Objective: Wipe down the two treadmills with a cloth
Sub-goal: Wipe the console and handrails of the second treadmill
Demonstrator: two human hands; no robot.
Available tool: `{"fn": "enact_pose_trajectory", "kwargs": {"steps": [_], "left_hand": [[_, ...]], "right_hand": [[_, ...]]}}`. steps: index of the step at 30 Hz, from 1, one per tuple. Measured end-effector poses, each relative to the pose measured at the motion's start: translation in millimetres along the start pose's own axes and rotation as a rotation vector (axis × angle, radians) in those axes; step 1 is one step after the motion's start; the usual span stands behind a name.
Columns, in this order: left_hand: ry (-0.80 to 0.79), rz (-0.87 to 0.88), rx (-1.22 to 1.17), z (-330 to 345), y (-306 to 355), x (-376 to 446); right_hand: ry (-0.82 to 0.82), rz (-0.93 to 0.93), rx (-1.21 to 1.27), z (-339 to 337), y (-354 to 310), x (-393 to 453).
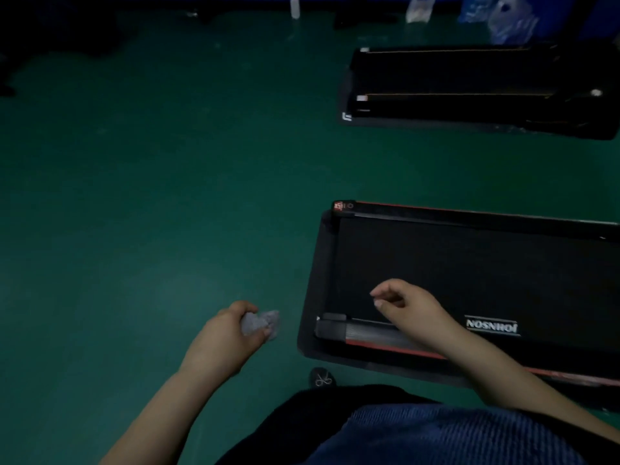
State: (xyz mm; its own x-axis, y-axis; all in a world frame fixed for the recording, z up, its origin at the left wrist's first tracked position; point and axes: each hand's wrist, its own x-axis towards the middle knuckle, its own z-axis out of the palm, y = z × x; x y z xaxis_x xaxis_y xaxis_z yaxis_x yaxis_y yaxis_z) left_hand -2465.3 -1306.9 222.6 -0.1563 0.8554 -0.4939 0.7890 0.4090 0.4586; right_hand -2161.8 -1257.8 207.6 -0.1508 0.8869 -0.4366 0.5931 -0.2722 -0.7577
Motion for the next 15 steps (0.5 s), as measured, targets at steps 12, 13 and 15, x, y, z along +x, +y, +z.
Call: {"fn": "enact_pose_trajectory", "kwargs": {"steps": [12,13,15], "left_hand": [[0.055,0.022,-0.137,-106.2,-26.8,128.2],[0.044,0.036,-0.116,-117.2,-31.0,144.7],[0.025,0.066,-0.063,-142.9,-36.9,179.1]], "right_hand": [[-0.063,-0.103,-0.035,41.0,-122.4,147.1],[-0.051,-0.102,-0.047,46.4,-130.9,160.6],[-0.022,-0.091,-0.056,58.6,-150.6,188.8]]}}
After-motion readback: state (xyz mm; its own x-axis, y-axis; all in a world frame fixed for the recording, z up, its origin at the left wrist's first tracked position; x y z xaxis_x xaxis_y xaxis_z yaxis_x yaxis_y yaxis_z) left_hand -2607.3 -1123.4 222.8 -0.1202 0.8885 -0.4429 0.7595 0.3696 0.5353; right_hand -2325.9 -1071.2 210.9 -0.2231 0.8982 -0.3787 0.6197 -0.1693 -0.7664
